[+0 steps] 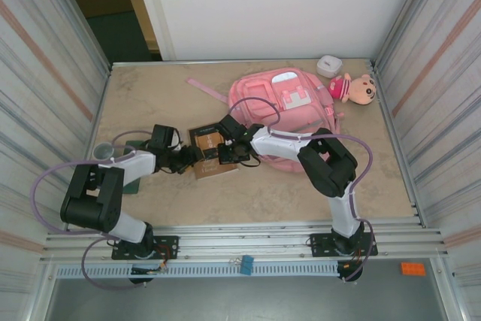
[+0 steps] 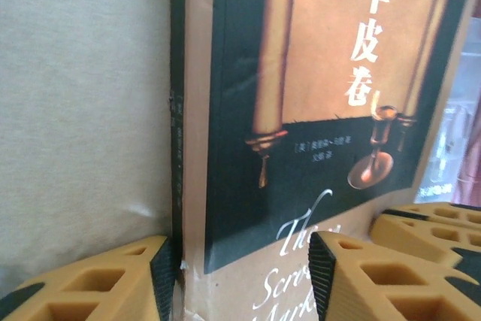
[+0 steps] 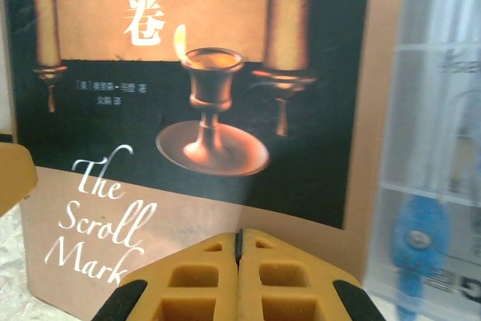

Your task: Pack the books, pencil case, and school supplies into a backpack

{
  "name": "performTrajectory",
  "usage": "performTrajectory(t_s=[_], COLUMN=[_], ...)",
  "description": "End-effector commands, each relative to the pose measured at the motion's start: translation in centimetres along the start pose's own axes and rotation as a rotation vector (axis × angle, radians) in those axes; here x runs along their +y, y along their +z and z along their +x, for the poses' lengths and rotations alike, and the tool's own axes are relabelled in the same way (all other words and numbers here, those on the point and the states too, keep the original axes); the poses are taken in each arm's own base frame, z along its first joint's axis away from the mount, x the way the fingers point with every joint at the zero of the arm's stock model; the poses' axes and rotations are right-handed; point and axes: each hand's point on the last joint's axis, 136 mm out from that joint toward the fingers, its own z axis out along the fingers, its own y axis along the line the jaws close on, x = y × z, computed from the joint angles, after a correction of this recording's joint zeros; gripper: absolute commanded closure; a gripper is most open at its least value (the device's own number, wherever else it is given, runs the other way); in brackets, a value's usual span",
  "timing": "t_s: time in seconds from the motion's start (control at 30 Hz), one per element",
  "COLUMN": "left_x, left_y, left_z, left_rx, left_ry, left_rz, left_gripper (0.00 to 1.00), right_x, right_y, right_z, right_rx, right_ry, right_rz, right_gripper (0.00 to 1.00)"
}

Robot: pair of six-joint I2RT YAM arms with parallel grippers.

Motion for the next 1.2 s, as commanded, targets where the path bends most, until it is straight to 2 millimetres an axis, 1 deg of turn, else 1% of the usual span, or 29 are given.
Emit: performTrajectory(t_s=[0.0, 0.07, 0.17, 0.23, 0.3, 0.4, 0.47, 0.67, 0.73, 0.77, 0.8, 0.83, 0.9, 0.93, 1.03, 1.1, 1.17], left_x=[-5.6, -5.5, -4.8, -5.0, -4.8, -3.7, -3.5, -5.8, -5.9, -5.4, -4.6, -3.6, -2.6, -2.1, -1.0, -0.8, -0.5], left_y=[-2.1, -2.9, -3.0, -2.7, -2.2, -1.2, -0.7, 0.1, 0.1, 0.1, 0.2, 0.2, -0.2, -0.4, -1.1, -1.4, -1.6], left_z=[1.2, 1.4, 1.4, 1.3, 1.3, 1.0, 0.7, 0.3, 0.2, 0.3, 0.3, 0.4, 0.5, 0.5, 0.7, 0.9, 1.0], left_rx=[0.02, -0.018, -0.044, -0.041, -0.035, -0.033, -0.039, -0.033, -0.03, -0.03, -0.034, -0.037, -0.048, -0.052, -0.066, -0.072, -0.073], left_ry=[0.082, 0.094, 0.082, 0.066, 0.053, 0.034, 0.028, 0.03, 0.03, 0.027, 0.023, 0.021, 0.035, 0.033, 0.032, 0.039, 0.039], left_rz=[0.242, 0.259, 0.268, 0.301, 0.298, 0.246, 0.241, 0.344, 0.332, 0.306, 0.256, 0.197, 0.141, 0.121, 0.06, 0.047, 0.035], left_gripper=[0.48, 0.48, 0.48, 0.48, 0.48, 0.49, 0.5, 0.5, 0.5, 0.5, 0.51, 0.51, 0.5, 0.5, 0.49, 0.49, 0.49], right_x=[0.8, 1.1, 1.6, 1.8, 1.8, 2.1, 2.1, 2.0, 2.0, 2.0, 2.0, 1.8, 1.2, 0.7, -1.3, -2.5, -3.9], right_y=[0.4, 0.4, 0.5, 0.5, 0.6, 0.5, 0.6, 1.2, 0.9, 0.6, 0.1, -0.6, -2.0, -2.7, -4.5, -5.2, -5.4], right_z=[2.9, 3.0, 3.3, 3.5, 3.7, 3.6, 3.6, 3.9, 3.7, 3.4, 3.1, 2.6, 1.8, 1.4, 0.9, 1.0, 1.3], right_rx=[0.108, 0.118, 0.13, 0.137, 0.14, 0.133, 0.133, 0.144, 0.133, 0.119, 0.103, 0.085, 0.056, 0.04, 0.018, 0.014, 0.023], right_ry=[-0.002, -0.005, -0.011, -0.013, -0.015, -0.013, -0.005, 0.016, 0.013, 0.01, 0.009, 0.009, 0.016, 0.024, 0.057, 0.074, 0.094], right_rz=[-0.08, -0.1, -0.124, -0.131, -0.133, -0.145, -0.155, -0.172, -0.169, -0.164, -0.157, -0.146, -0.114, -0.096, -0.033, 0.011, 0.056], right_gripper=[1.0, 1.0, 1.0, 1.0, 1.0, 1.0, 1.0, 1.0, 1.0, 1.0, 0.98, 0.9, 0.72, 0.67, 0.57, 0.54, 0.52])
